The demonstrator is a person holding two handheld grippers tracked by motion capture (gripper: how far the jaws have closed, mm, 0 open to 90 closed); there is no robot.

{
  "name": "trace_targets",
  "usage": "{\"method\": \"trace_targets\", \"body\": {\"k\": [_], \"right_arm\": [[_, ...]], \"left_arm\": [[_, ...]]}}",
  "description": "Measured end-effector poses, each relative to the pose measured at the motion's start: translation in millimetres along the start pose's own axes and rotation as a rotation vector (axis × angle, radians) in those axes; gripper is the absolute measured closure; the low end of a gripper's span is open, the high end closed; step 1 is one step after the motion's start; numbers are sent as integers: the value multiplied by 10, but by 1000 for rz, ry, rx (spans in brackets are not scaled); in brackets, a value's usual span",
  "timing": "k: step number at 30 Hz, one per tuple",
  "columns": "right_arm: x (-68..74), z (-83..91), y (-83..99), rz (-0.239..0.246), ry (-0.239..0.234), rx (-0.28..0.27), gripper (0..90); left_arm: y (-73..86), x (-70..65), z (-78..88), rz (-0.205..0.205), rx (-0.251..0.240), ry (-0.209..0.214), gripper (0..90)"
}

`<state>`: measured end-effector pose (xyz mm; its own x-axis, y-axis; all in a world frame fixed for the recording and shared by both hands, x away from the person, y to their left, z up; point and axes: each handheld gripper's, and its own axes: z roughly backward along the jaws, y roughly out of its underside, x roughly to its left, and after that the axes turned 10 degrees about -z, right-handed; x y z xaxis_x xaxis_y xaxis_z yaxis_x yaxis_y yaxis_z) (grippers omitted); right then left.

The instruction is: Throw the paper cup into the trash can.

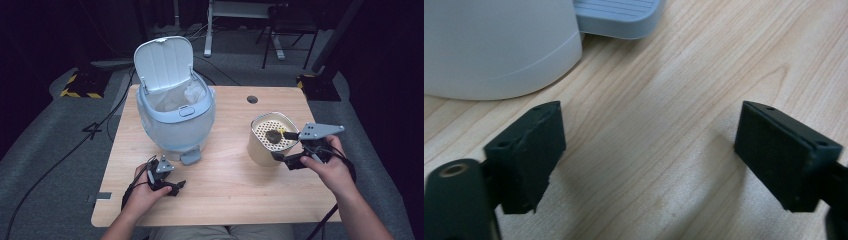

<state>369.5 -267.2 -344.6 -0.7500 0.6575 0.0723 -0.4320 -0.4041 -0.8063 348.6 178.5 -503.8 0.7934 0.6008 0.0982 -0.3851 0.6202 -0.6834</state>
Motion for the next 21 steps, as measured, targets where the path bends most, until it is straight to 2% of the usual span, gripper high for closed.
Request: {"method": "trace_targets", "body": {"k": [3,6,8,13,16,18,21], "right_arm": [[-10,-44,144,-31,-15,-11,193],[0,-89,273,-37,0,-9,194],[24,-109,361,-47,-12,-17,191],[51,-216,638,-73,-27,-13,189],[15,-310,825,-102,-10,6,191],[-24,-376,939,-103,12,35,189],[-75,-435,1035,-108,41,46,187]], "left_arm": [[7,-4,10,4,4,-6,158],[11,-19,16,12,5,-14,160],[14,-26,24,11,7,-22,162],[21,-20,25,14,4,-14,160],[21,-16,23,14,5,-13,154],[21,-16,23,14,4,-12,153],[21,-16,23,14,4,-13,153]]}}
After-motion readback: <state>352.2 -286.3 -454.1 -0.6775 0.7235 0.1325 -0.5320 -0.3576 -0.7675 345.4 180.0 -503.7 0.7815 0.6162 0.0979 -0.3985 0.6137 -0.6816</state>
